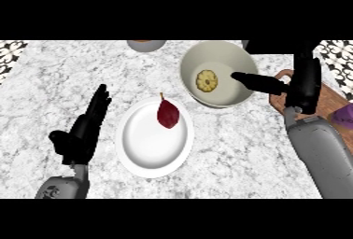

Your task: Pick the squash from the plate and place it in the bowl

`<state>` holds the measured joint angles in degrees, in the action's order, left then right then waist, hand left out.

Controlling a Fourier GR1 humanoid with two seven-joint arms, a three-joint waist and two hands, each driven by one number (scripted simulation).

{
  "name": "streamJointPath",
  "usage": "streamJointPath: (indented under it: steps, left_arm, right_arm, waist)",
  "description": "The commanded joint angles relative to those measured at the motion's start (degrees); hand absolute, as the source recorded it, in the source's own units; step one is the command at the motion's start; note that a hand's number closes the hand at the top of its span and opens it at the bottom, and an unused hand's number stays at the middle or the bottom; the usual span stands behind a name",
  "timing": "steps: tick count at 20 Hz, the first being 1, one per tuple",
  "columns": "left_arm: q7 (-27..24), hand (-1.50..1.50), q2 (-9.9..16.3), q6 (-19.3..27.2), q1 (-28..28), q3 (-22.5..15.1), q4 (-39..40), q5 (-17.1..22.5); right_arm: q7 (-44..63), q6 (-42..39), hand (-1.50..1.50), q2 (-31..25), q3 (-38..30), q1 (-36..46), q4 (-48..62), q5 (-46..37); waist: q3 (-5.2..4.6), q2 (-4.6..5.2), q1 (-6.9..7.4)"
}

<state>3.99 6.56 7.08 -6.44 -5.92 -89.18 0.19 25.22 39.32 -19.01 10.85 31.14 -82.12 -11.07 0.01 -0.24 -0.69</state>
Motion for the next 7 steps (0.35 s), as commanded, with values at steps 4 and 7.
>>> streamJointPath:
  steps: [4, 7]
  left_arm:
    - [0.11, 0.0, -0.76, -0.61, -2.17, 1.36, 1.7, -0.46]
    - [3.44, 0.0, -1.6, -0.46, -4.84, 1.43, 1.22, -1.0]
  right_arm:
    - [-3.63, -6.29, -1.5, 0.05, -1.4, -12.58, -12.15, 2.2]
    - [-5.93, -6.81, -1.5, 2.06, -2.54, -14.35, -10.52, 0.22]
  waist:
    - [0.0, 0.17, 0.45]
    - [0.0, 0.21, 0.64]
